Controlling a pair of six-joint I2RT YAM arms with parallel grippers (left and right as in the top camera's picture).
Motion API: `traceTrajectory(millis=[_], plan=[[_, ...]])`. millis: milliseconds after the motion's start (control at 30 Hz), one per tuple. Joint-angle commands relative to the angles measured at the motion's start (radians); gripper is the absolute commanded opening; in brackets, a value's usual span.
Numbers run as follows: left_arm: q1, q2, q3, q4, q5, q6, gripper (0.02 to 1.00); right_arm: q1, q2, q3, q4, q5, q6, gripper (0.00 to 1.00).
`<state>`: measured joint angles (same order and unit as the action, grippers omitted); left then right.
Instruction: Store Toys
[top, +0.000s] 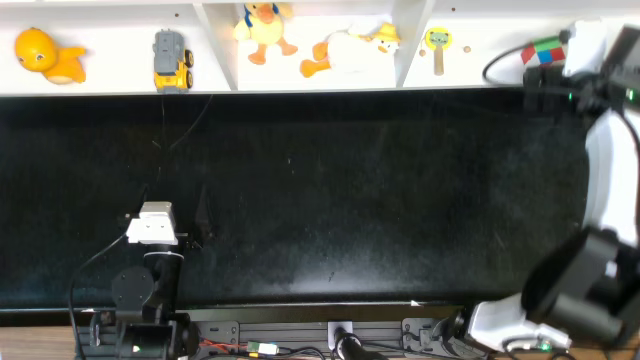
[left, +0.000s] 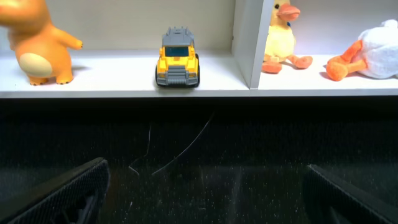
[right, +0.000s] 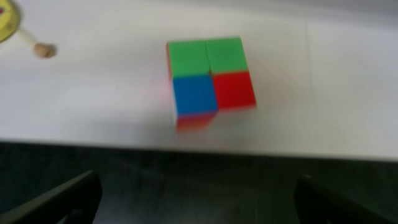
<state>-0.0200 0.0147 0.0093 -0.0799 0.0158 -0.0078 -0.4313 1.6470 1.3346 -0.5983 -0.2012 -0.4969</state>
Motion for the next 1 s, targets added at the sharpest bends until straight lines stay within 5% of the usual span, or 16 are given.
traceTrajectory(millis=[33, 233, 333, 500, 600, 1000], plan=[[-0.004, -0.011, -0.001, -0.004, 0.013, -0.015, 0.998, -0.006, -0.194, -0.158, 0.012, 0.028, 0.031, 0.996], [-0.004, -0.011, -0.001, -0.004, 0.013, -0.015, 0.996, 0.101, -0.423, -0.418, 0.153, 0.098, 0.205, 0.996], [-0.004, -0.011, -0.001, -0.004, 0.013, -0.015, 0.998, 0.22, -0.52, -0.553, 0.246, 0.203, 0.306, 0.993], [-0.004, -0.011, -0.001, -0.004, 0.013, -0.015, 0.998, 0.454, -0.702, -0.766, 0.344, 0.361, 0.325, 0.996], [-0.004, -0.011, -0.001, -0.004, 0.013, -0.015, 0.998, 0.524, -0.845, -0.876, 0.373, 0.366, 0.354, 0.996], [-0.004, -0.011, -0.001, -0.004, 0.013, -0.015, 0.996, 0.517, -1.339, -1.26, 0.488, 0.27, 0.423, 1.0]])
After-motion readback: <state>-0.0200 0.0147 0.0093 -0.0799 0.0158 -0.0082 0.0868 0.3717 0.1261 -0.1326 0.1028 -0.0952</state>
